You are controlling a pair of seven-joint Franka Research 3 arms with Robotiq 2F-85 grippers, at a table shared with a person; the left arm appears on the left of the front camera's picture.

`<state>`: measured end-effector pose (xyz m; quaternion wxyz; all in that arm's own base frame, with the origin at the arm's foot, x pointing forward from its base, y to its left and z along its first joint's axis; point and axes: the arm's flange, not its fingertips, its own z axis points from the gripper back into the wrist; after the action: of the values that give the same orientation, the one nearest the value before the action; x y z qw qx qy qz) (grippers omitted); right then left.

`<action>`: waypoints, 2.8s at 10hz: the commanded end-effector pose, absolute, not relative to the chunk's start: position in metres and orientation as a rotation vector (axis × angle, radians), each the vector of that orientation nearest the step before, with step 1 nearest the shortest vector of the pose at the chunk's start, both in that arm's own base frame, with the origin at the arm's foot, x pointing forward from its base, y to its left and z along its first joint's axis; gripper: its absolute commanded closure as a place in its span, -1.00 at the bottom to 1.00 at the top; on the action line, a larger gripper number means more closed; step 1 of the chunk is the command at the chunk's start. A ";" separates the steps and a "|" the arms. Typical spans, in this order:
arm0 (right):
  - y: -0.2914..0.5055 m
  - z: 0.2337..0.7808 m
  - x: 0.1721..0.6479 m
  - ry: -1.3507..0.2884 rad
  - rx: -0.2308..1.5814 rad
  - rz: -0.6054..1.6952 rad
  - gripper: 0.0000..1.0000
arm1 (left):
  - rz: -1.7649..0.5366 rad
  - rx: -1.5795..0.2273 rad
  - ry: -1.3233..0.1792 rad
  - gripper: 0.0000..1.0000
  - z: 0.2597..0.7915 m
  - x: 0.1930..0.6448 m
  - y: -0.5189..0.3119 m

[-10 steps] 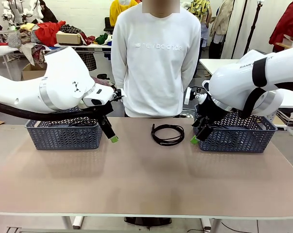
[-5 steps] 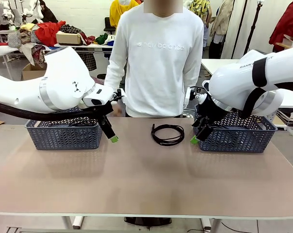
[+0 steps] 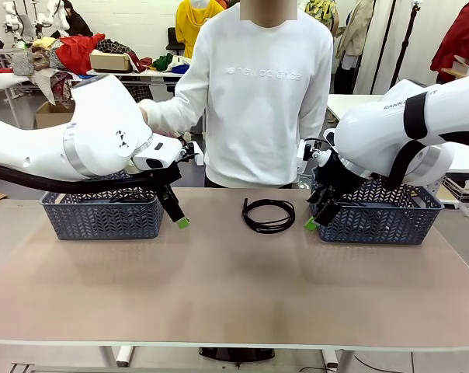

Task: Organize the cables according to human instructions.
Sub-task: Pick up a bundle of cables and place it in the basket indicated by the human.

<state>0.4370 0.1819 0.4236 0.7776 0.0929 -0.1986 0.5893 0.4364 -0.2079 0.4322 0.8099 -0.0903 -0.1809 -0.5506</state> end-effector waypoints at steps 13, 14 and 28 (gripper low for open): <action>0.182 0.425 0.436 -0.432 0.200 1.283 -1.00 | -0.913 -0.169 -0.307 -1.00 0.446 0.467 -0.239; 0.182 0.425 0.436 -0.432 0.200 1.283 -1.00 | -0.868 -0.175 -0.279 -1.00 0.449 0.479 -0.253; 0.182 0.425 0.436 -0.432 0.200 1.283 -1.00 | -0.685 -0.090 -0.110 -1.00 0.412 0.555 -0.345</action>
<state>0.4371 0.1816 0.4234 0.7778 0.0930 -0.1985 0.5891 0.5603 -0.3497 0.4102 0.9388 -0.0454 -0.0557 -0.3369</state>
